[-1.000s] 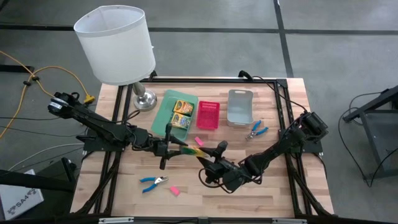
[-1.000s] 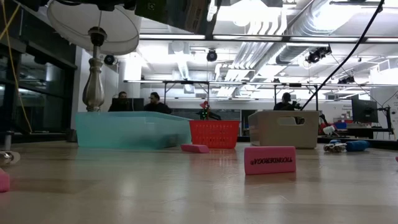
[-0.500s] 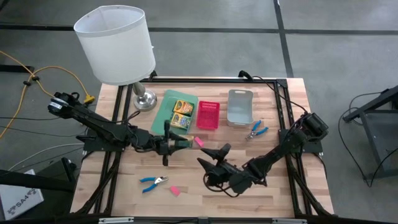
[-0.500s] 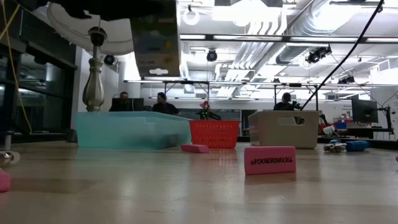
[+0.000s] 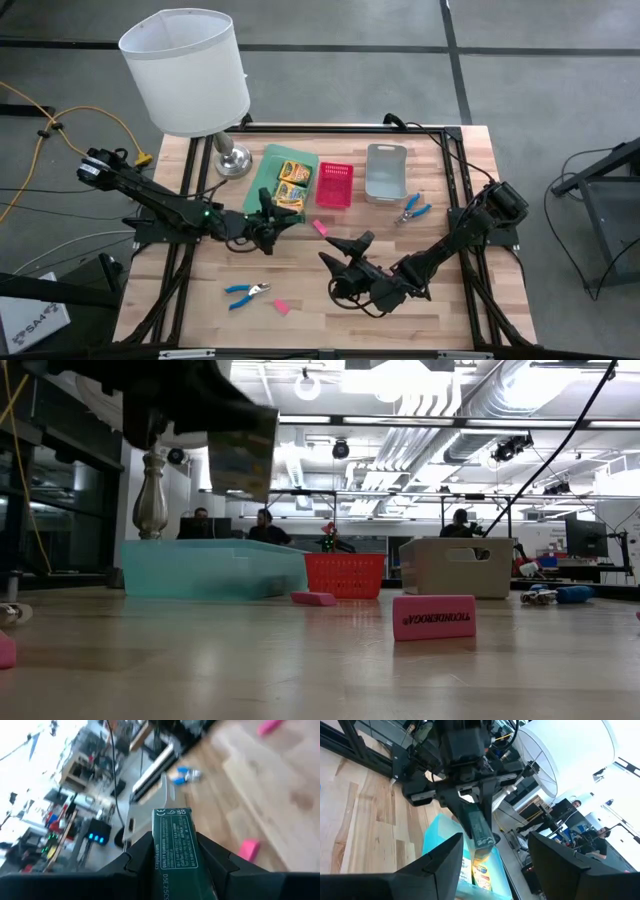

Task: Pick & Place School Supplies
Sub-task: Put the yellow crayon box into the green bin

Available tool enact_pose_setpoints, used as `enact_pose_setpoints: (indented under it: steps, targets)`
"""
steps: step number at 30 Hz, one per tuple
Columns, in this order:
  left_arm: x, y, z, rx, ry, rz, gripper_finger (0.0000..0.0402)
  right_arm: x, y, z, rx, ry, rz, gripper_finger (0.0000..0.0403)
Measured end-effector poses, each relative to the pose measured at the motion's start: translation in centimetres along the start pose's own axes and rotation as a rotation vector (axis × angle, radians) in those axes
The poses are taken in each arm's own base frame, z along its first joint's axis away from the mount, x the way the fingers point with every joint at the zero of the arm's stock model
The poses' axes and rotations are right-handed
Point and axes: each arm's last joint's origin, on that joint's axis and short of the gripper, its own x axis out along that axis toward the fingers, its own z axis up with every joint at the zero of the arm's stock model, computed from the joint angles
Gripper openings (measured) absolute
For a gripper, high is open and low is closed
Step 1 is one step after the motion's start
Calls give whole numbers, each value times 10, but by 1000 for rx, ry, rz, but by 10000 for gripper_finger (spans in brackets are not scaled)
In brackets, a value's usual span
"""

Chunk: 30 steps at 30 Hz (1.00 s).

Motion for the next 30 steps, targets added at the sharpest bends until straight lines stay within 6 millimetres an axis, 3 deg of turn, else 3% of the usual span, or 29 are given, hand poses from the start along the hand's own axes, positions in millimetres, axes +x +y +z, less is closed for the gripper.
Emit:
enact_pose_setpoints:
  steps: [4,15,30]
  targets:
    - [0,1,-5,19,92,60,107,0,0,0,5,0,0,216]
    - [14,8,-29,-132,278,153,107,0,-1,2,36,-9,-6,215]
    - [64,-11,-72,19,539,268,107,0,-1,2,38,-7,-9,215]
